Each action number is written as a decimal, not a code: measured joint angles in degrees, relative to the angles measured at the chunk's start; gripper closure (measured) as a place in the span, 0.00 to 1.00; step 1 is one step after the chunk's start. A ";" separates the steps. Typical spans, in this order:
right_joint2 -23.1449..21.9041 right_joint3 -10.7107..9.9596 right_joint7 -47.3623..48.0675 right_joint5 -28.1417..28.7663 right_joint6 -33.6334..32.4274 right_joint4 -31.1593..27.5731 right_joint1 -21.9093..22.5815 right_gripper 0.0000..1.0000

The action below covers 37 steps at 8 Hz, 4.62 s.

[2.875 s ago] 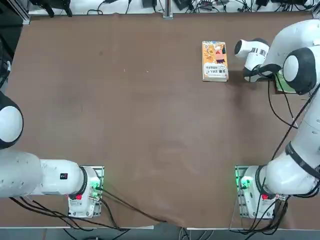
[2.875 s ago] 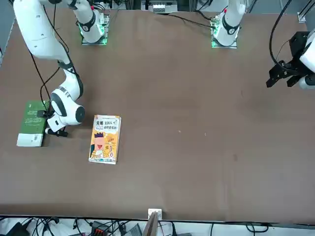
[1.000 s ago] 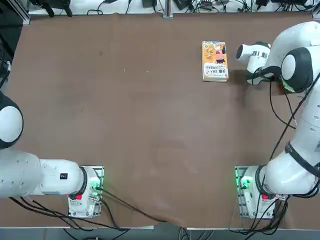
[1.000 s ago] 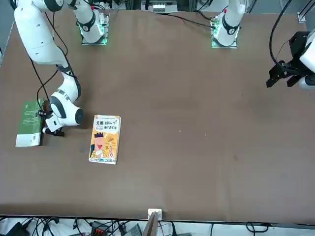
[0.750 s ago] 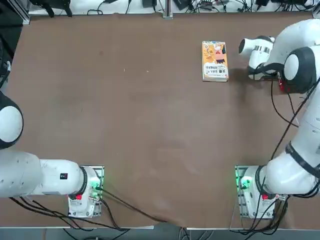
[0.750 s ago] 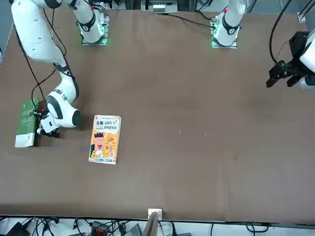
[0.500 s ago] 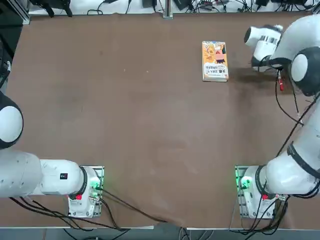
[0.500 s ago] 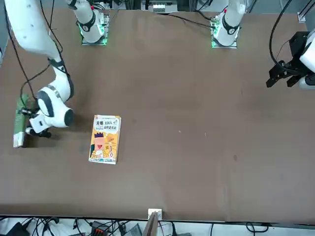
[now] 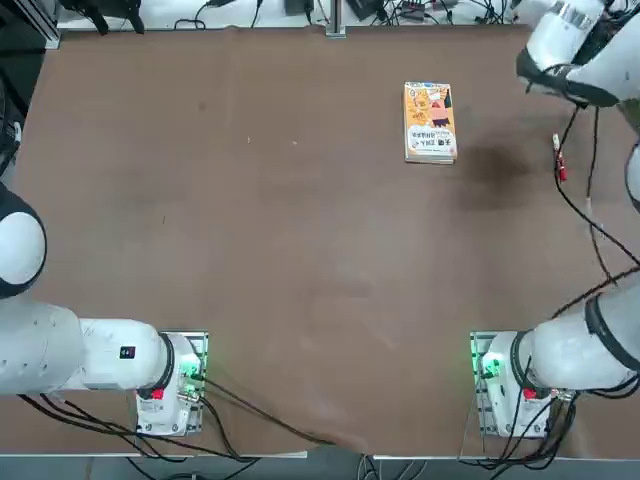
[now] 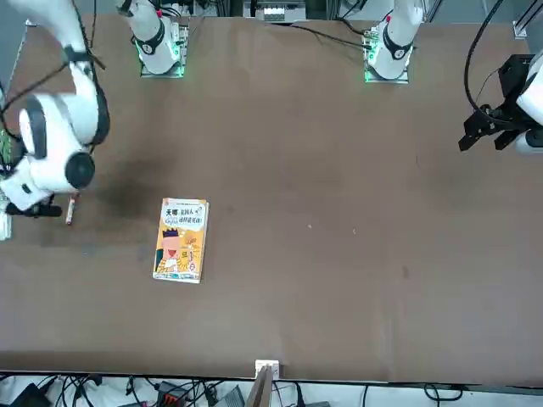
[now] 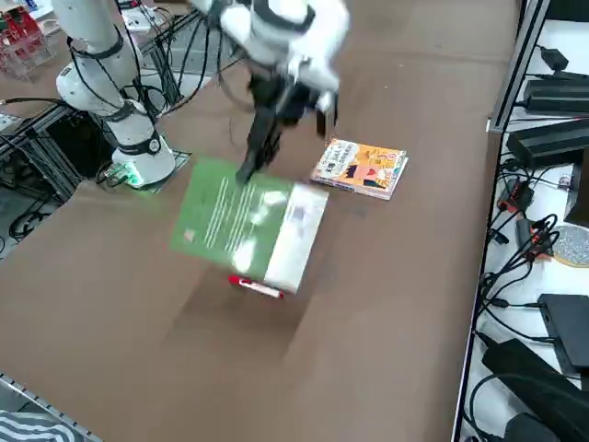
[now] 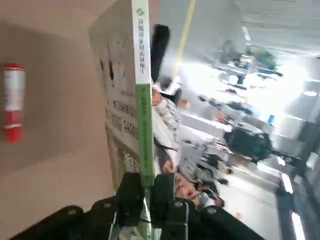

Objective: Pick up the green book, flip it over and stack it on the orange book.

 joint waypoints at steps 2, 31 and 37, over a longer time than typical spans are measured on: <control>-0.82 1.18 -0.76 13.57 -8.69 8.33 12.03 0.89; 11.10 -0.78 -16.64 78.21 22.68 5.60 3.03 0.89; 15.42 -0.79 -16.65 78.21 26.51 4.16 0.61 0.89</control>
